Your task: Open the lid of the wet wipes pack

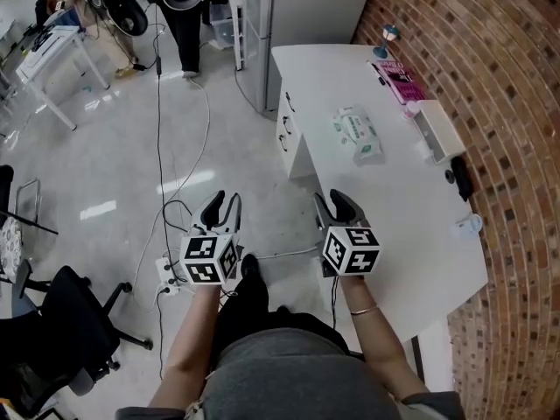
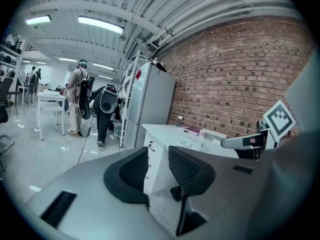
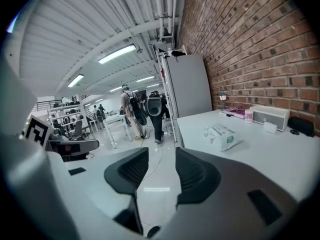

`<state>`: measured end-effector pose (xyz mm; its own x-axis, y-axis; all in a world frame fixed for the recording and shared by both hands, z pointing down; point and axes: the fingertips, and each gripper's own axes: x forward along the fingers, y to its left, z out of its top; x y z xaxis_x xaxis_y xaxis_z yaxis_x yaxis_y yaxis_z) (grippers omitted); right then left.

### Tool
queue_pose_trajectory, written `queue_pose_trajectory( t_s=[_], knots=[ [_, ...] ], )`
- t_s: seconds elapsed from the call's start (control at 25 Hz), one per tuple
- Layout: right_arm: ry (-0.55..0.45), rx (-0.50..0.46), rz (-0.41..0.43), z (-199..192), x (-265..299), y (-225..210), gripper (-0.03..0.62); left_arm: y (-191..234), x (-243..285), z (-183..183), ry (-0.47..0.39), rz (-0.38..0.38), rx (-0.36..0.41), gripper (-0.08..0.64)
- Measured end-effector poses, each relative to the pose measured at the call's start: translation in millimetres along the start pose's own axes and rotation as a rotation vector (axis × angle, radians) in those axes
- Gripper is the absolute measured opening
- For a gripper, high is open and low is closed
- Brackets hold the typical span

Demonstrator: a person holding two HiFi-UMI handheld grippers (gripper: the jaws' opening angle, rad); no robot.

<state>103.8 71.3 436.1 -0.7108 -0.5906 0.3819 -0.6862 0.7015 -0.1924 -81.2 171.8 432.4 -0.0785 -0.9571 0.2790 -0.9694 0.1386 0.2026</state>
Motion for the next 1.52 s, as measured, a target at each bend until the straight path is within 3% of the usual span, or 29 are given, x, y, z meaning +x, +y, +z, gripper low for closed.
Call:
queue_pose_trajectory(
  t_s=[0.28, 0.72, 1.52],
  knots=[
    [-0.010, -0.012, -0.091, 28, 41, -8, 0.186, 36, 54, 25, 0.009, -0.053, -0.002, 0.118],
    [-0.018, 0.003, -0.216, 47, 71, -24, 0.192, 53, 116, 44, 0.033, -0.167, 0.015, 0.118],
    [-0.028, 0.035, -0.389, 51, 56, -80, 0.190, 13, 169, 44, 0.085, -0.311, 0.067, 0.118]
  ],
)
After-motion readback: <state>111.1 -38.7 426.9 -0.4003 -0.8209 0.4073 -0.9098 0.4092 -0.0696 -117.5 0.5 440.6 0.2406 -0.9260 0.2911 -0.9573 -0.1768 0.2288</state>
